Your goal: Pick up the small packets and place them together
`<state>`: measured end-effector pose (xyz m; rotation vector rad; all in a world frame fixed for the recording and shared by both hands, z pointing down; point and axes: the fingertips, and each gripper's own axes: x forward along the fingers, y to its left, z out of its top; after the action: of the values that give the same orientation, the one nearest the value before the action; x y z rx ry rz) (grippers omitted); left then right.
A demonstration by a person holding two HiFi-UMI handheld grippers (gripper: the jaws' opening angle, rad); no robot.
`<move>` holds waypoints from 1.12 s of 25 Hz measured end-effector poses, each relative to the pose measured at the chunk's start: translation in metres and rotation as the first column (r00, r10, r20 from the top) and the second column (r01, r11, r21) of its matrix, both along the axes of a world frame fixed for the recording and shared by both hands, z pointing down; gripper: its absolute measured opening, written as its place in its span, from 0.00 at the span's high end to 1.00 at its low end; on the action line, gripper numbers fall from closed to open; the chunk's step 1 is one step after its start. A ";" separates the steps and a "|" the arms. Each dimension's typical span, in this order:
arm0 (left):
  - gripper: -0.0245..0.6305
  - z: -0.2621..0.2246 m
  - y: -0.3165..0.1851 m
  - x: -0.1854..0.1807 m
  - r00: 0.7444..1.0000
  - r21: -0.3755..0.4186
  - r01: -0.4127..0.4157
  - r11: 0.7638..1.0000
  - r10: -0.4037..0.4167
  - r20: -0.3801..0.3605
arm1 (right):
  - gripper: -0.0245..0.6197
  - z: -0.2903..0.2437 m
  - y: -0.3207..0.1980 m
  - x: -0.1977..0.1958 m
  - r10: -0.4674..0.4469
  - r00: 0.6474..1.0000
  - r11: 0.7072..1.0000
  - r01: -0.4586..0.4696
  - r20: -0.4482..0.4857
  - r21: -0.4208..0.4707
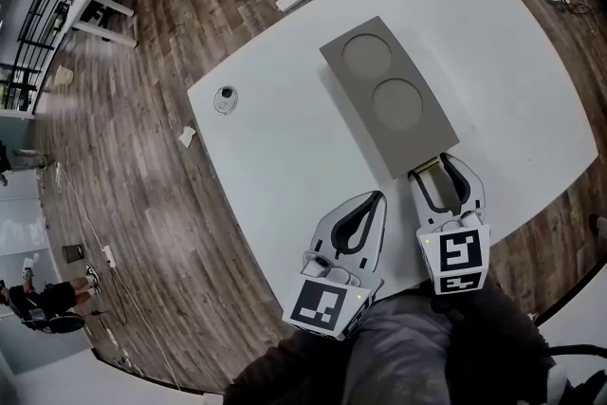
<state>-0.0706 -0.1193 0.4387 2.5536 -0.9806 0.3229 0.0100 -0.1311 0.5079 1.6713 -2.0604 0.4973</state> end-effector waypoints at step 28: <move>0.96 -0.010 0.020 0.009 1.000 0.017 0.013 1.000 -0.013 0.015 | 0.68 0.010 0.016 0.001 -0.045 0.999 0.997 0.047 0.029 -0.061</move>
<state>-0.0612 -0.0995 0.4289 2.5623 -1.0090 0.3319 0.0112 -0.1154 0.5180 1.5861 -2.0764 0.5661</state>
